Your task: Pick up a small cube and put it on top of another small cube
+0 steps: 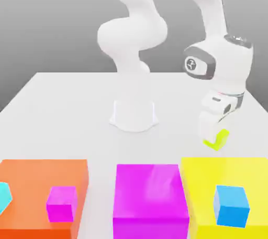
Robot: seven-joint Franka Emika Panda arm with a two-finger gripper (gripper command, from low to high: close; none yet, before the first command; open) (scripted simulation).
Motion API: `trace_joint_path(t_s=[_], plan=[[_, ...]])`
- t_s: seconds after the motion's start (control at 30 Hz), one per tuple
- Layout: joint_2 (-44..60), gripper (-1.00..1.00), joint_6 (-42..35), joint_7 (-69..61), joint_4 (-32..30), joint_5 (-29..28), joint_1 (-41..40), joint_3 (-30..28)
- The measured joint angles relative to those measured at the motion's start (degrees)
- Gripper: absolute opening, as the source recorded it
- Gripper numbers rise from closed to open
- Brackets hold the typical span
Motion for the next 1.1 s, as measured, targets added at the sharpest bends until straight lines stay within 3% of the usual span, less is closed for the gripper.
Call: trace_joint_path(t_s=[0.37,0.67,1.1], plan=[[6.5,-1.0,-27.0,-10.0,8.2,6.5,-5.3,-1.3],[12.5,-1.0,-48.1,-20.0,25.2,11.2,-19.6,-13.4],[12.2,-1.0,-32.2,-19.3,39.2,6.0,-35.5,-32.4]])
